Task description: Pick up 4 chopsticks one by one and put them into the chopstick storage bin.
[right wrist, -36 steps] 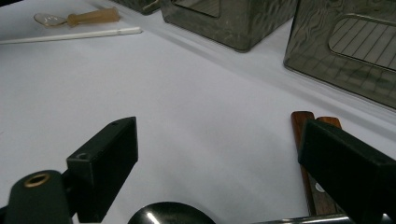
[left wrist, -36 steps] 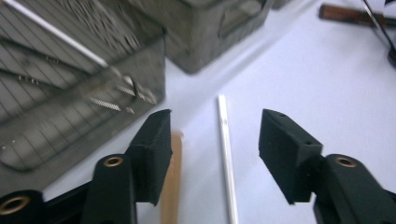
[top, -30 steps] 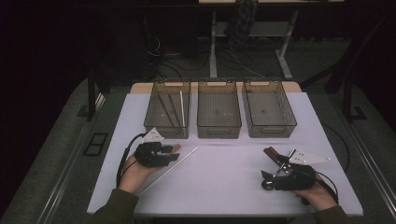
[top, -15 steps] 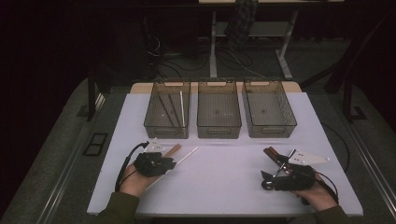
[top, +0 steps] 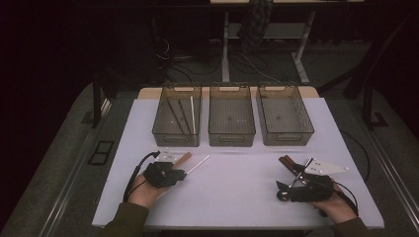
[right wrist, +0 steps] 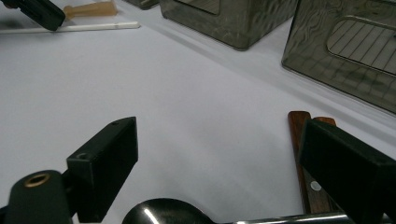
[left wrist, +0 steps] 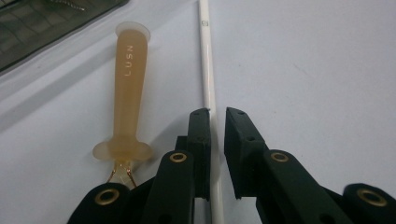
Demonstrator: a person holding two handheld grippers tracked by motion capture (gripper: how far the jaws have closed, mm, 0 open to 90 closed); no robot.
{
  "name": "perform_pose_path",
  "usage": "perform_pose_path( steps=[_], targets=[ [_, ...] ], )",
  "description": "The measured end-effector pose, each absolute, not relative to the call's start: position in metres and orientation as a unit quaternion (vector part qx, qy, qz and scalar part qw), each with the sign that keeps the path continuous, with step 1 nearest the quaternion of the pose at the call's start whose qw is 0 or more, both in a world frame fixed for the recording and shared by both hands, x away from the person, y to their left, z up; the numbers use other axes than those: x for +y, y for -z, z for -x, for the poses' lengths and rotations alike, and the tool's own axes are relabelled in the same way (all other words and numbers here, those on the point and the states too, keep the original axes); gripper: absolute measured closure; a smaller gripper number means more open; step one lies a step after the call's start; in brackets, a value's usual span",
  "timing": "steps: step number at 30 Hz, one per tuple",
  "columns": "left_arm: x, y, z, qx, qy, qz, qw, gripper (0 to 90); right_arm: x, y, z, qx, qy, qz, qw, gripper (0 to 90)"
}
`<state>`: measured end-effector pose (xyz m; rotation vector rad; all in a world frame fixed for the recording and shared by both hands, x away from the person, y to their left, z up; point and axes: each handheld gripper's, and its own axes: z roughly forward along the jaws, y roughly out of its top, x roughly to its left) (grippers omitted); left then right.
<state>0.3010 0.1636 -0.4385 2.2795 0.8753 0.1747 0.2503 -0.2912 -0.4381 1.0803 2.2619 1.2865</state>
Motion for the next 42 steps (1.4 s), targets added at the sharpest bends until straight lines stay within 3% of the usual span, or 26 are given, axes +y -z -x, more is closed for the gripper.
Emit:
perform_pose_path(
  steps=[42],
  targets=[
    [0.163, 0.429, -0.301, 0.332, -0.075, -0.872, 0.352, 84.4, -0.291, 0.438, -0.250, 0.792, -0.451, -0.378, 0.161, 11.6]
  ],
)
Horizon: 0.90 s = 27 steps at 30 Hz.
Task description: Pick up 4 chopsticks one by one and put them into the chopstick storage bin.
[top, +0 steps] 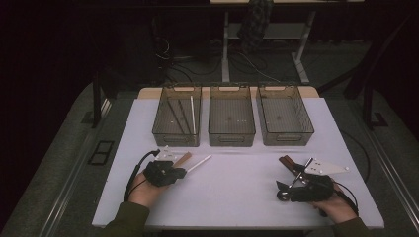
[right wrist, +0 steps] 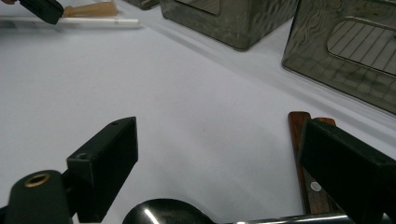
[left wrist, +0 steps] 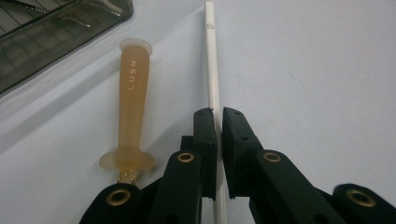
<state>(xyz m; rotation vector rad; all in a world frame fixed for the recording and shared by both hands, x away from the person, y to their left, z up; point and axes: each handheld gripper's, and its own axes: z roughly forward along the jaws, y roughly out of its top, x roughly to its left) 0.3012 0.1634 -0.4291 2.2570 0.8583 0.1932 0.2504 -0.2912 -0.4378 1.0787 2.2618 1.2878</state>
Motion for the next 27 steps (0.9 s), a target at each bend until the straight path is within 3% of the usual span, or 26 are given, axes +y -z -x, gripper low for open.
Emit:
perform_pose_path(
  steps=[27],
  targets=[
    [0.172, 0.404, -0.302, 0.328, -0.064, -0.854, 0.399, 84.3, -0.287, 0.442, -0.255, 0.786, -0.463, -0.381, 0.150, 11.5]
  ],
)
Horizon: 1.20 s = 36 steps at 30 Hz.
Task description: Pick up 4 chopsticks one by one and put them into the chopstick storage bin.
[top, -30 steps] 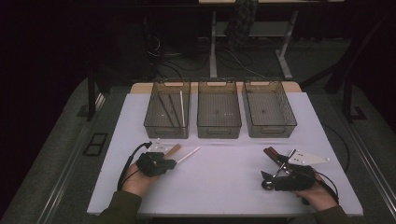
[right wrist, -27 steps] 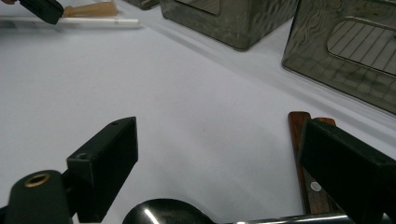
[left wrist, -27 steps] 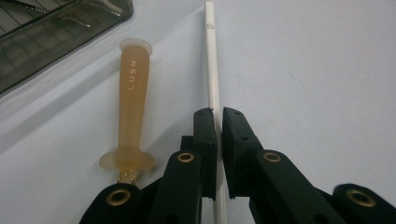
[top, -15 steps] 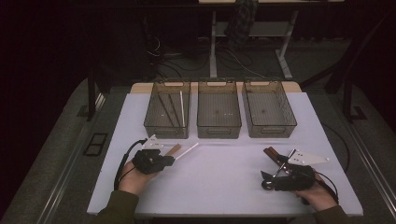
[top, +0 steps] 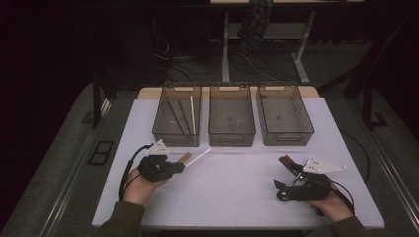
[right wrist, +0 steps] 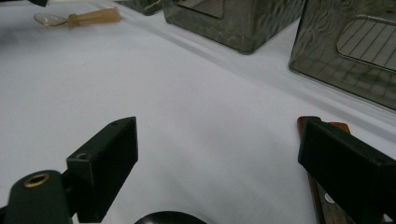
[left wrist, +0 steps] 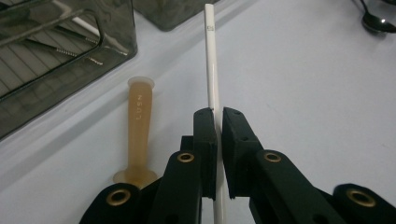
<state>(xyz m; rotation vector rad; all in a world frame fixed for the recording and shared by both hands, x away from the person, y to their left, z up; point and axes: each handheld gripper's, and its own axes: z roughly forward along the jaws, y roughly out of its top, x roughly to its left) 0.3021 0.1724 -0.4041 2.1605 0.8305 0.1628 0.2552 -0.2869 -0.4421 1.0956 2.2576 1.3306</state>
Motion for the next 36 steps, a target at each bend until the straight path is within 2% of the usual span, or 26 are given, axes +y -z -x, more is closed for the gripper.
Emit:
perform_pose_path(
  steps=[11, 36],
  targets=[
    [0.172, 0.389, -0.309, 0.320, -0.067, -0.850, 0.414, 84.3, -0.287, 0.442, -0.255, 0.785, -0.463, -0.383, 0.152, 11.5],
    [0.171, 0.359, -0.350, 0.327, -0.083, -0.837, 0.431, 84.3, -0.289, 0.442, -0.255, 0.784, -0.462, -0.384, 0.152, 11.5]
  ],
)
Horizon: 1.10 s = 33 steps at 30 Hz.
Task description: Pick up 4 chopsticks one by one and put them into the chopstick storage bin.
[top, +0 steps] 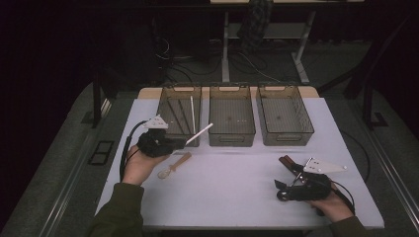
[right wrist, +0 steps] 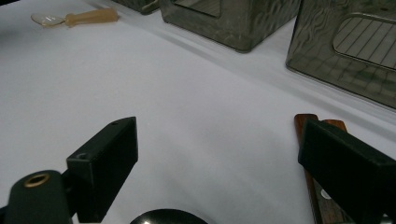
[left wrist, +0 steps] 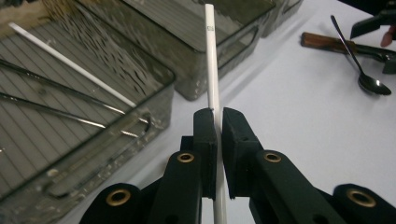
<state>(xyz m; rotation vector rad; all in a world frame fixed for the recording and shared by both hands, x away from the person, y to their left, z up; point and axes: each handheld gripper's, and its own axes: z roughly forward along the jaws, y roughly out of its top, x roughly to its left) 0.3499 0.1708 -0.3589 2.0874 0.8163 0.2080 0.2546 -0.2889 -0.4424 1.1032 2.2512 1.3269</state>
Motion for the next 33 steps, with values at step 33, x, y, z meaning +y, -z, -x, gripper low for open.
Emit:
perform_pose_path(
  steps=[33],
  targets=[
    [0.164, 0.332, -0.426, 0.377, -0.121, -0.819, 0.414, 84.3, -0.289, 0.441, -0.254, 0.781, -0.465, -0.387, 0.155, 11.5]
  ],
)
